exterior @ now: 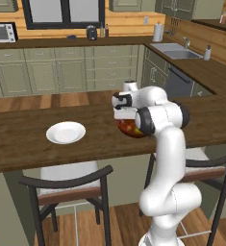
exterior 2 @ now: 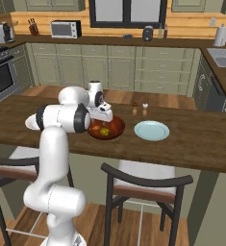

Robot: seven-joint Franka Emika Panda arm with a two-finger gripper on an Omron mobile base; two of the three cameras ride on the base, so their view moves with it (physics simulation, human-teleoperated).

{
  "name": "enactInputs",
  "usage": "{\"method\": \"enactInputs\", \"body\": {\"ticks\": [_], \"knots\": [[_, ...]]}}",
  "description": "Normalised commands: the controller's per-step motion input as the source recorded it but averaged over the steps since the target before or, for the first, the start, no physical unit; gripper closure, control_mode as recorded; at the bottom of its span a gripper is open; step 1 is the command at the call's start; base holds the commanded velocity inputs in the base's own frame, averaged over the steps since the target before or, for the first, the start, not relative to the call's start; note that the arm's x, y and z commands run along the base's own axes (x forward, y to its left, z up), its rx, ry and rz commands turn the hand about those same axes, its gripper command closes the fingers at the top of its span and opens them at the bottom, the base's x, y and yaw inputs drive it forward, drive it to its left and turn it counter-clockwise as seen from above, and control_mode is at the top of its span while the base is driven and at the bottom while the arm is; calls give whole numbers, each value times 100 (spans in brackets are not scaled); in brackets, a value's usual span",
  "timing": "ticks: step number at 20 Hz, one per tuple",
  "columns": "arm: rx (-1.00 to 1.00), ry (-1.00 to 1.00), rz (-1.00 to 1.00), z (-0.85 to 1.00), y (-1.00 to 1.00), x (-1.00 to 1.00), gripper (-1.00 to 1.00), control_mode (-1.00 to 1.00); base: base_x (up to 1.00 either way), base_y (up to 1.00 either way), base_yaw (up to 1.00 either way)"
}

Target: Pick the chicken drumstick and lemon from their plates and place them in the bowl. Then put the bowl in the fridge.

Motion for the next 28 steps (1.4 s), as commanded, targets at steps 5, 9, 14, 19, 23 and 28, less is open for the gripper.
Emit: {"method": "enactInputs", "body": {"ticks": [5,9,14,19,23,28], "knots": [[2,1,0,29,-39,-2,-100,-100,0,0,0],[10,0,-3,37,-89,-71,-100,-100,0,0,0],[10,0,-6,5,-81,-99,-100,-100,0,0,0],[1,-8,-1,0,-67,-78,-100,-100,0,0,0],[0,-6,0,-6,5,-43,-100,-100,0,0,0],[5,-5,-1,-1,2,-5,-100,-100,0,0,0]]}}
